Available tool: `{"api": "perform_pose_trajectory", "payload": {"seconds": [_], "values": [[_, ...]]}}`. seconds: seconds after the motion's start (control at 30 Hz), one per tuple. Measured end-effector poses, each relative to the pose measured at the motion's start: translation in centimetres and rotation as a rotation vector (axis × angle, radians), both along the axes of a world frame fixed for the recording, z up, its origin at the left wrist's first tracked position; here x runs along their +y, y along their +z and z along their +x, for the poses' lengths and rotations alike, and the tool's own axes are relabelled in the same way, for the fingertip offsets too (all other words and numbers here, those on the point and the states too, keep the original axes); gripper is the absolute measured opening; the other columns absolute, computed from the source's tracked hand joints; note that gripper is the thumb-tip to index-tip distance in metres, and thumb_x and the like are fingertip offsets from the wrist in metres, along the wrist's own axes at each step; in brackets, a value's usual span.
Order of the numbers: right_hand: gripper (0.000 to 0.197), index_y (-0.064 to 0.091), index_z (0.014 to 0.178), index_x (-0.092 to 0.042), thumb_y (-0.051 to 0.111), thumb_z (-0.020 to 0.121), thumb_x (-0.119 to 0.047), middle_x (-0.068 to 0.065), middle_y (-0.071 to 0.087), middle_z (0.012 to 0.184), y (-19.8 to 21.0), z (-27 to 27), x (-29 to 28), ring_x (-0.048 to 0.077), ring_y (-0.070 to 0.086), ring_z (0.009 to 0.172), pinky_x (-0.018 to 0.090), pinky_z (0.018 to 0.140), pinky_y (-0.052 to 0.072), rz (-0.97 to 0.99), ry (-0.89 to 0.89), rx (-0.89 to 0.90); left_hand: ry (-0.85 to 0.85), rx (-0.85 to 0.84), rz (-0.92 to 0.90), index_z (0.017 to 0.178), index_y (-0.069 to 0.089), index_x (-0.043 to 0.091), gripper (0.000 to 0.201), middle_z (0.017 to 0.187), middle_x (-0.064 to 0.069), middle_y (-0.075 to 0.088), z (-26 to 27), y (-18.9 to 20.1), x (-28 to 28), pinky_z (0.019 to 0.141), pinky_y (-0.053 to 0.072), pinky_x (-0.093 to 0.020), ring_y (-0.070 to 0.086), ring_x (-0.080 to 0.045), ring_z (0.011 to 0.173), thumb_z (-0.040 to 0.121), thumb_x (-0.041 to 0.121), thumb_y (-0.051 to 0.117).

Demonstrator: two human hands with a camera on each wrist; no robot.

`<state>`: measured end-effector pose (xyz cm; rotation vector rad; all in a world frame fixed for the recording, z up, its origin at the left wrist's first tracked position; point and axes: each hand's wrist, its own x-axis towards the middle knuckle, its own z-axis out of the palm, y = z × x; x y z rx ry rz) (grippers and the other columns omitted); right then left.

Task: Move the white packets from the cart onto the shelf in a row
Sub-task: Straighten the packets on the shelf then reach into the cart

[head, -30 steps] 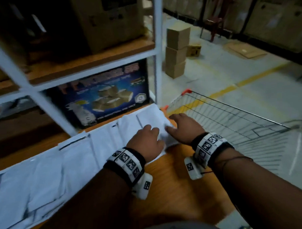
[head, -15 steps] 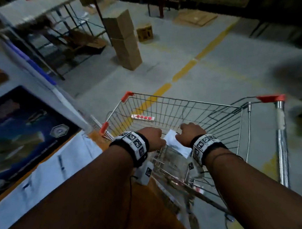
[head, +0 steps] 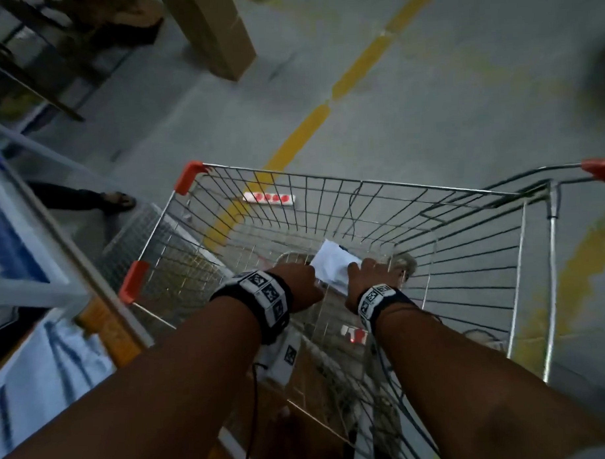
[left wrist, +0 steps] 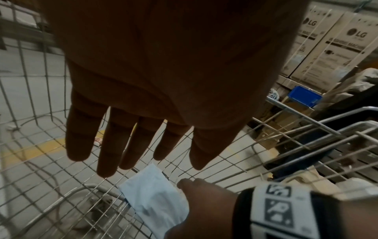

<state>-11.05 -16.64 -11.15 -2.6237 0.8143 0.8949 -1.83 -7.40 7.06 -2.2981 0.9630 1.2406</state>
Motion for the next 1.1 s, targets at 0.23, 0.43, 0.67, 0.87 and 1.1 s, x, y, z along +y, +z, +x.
{"api": "perform_pose_trajectory", "payload": {"seconds": [0.23, 0.43, 0.67, 0.87, 1.1], "values": [[0.078, 0.037, 0.149, -0.022, 0.072, 0.083, -0.044, 0.020, 0.044, 0.138, -6.8, 2.7, 0.5, 0.041, 0.053, 0.121, 0.051, 0.096, 0.049, -0.031, 0.065, -0.043, 0.004, 0.031, -0.012, 0.142, 0.053, 0.011, 0.039, 0.144, -0.010, 0.057, 3.1, -3.1, -0.5, 0.097, 0.042, -0.030, 0.054, -0.024, 0.130, 0.110, 0.030, 0.040], [0.097, -0.001, 0.167, -0.026, 0.063, 0.094, -0.033, 0.023, 0.033, 0.159, -10.3, 1.8, 0.8, 0.042, 0.051, 0.132, 0.055, 0.099, 0.052, 0.039, 0.081, -0.082, 0.029, 0.053, 0.024, 0.140, 0.054, 0.011, 0.044, 0.140, -0.012, 0.059, 3.7, -5.9, 0.3, 0.086, 0.042, -0.031, 0.057, -0.027, 0.123, 0.107, 0.038, 0.043], [0.111, 0.019, 0.162, -0.029, 0.079, 0.074, -0.059, 0.021, 0.051, 0.146, -8.1, 2.2, 1.4, 0.041, 0.060, 0.125, 0.051, 0.101, 0.055, 0.447, -0.435, -0.254, 0.129, 0.061, -0.024, 0.142, 0.055, 0.011, 0.043, 0.142, -0.012, 0.058, 3.2, -5.8, 0.8, 0.092, 0.043, -0.033, 0.056, -0.029, 0.125, 0.108, 0.034, 0.040], [0.095, 0.045, 0.150, -0.029, 0.084, 0.070, -0.061, 0.003, 0.060, 0.142, 1.2, 3.9, 2.2, 0.023, 0.063, 0.118, 0.044, 0.098, 0.056, 0.800, -0.626, -0.651, 0.488, 0.027, -0.182, 0.139, 0.054, 0.001, 0.043, 0.134, -0.021, 0.062, 1.6, -1.1, 1.9, 0.093, 0.047, -0.034, 0.062, -0.034, 0.119, 0.110, 0.023, 0.030], [0.057, 0.052, 0.145, -0.043, 0.062, 0.089, -0.051, -0.007, 0.055, 0.148, 13.5, 2.3, 4.3, 0.022, 0.062, 0.125, 0.046, 0.097, 0.057, 0.992, -0.535, -0.940, 1.021, 0.097, -0.627, 0.115, 0.063, 0.017, 0.044, 0.088, -0.013, 0.074, -0.6, 5.1, 6.0, 0.063, 0.064, -0.047, 0.076, -0.035, 0.069, 0.096, 0.057, 0.059]]}}
